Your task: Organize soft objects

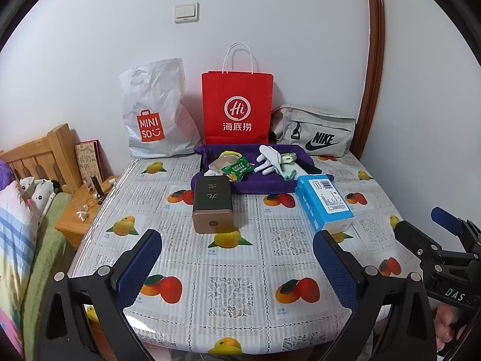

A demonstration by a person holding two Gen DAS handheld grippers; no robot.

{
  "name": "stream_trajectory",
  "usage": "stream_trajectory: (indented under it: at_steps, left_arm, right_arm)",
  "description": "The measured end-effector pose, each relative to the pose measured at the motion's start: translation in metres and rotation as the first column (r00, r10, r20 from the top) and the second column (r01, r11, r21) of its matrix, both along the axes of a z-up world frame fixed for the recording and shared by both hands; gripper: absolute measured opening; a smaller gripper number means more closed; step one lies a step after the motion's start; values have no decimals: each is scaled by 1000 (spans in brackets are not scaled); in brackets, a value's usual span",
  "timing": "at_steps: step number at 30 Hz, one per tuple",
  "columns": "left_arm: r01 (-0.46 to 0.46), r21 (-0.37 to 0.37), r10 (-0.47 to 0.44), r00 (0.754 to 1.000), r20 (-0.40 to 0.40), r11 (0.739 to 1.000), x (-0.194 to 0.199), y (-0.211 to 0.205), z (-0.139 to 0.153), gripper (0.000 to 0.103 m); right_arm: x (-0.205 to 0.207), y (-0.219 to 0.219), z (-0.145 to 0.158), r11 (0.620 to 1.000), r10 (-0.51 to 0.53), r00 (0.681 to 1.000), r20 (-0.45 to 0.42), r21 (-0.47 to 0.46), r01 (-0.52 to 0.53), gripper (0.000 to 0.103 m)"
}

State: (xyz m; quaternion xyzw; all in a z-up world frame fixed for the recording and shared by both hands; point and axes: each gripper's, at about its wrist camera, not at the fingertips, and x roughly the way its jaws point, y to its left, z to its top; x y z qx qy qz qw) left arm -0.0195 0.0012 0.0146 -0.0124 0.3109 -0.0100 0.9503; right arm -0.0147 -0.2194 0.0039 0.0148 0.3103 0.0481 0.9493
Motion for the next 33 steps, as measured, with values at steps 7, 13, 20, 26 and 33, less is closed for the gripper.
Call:
stream_trajectory:
  at_steps: [7, 13, 20, 26, 33]
  left_arm:
    - [3, 2, -3, 1000, 2, 1000, -1, 1, 1, 102]
    - [1, 3, -1, 1000, 3, 1000, -1, 2, 1, 102]
    - [3, 6, -3, 1000, 6, 1000, -1, 2, 3, 102]
    - [0, 5, 0, 1000, 5, 1000, -1, 2, 3, 102]
    - [-1, 5, 1, 1000, 7, 1000, -1, 3, 6, 102]
  right_arm:
    - [0, 2, 0, 1000, 3, 1000, 0, -6, -3, 103]
    - [0, 2, 1, 1000, -2, 1000, 1, -6, 2, 103]
    - [1, 0, 3, 1000, -4, 1000, 3, -6, 4, 103]
    - [1, -1, 4, 1000, -9, 1000, 8, -8, 9, 103]
    - [0, 0, 5, 1000, -12, 1000, 10, -9, 12, 103]
